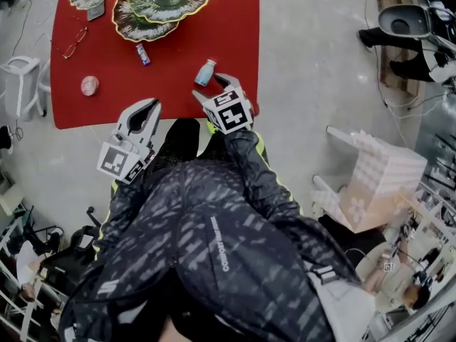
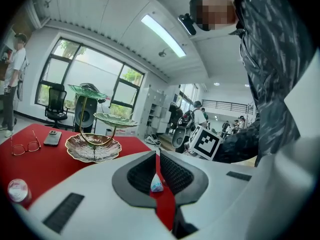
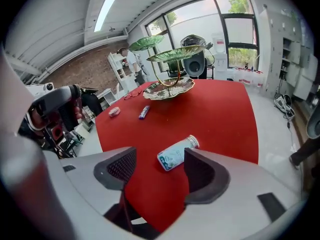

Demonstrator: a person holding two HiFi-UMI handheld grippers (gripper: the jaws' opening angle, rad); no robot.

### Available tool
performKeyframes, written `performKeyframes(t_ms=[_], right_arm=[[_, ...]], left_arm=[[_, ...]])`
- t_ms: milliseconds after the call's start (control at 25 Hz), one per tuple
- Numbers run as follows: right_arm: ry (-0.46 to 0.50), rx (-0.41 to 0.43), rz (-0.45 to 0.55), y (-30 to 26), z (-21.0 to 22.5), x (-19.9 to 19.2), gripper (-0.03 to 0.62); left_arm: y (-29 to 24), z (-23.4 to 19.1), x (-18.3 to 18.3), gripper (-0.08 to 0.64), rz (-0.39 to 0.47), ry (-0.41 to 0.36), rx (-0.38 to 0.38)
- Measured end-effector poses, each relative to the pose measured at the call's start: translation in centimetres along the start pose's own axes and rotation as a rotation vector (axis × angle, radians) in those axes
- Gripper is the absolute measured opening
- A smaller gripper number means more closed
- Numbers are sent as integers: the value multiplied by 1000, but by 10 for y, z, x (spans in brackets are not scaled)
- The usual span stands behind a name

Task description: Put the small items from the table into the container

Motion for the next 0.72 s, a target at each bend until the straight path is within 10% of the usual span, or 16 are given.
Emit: performKeyframes(t_ms=[720], right_arm=[[-99,-124,-61,-48,17,-13,301]], left_arm=[[13,-32,-4,14,-52,36,-31]])
Point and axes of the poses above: the fingertips, and each gripper's own axes: y backward along the fingers, z to its right, x out of its top, the point moved 8 cm from there along y, backward along the fingers, and after that the axes turned 14 degrees about z, right-handed, at the moved point
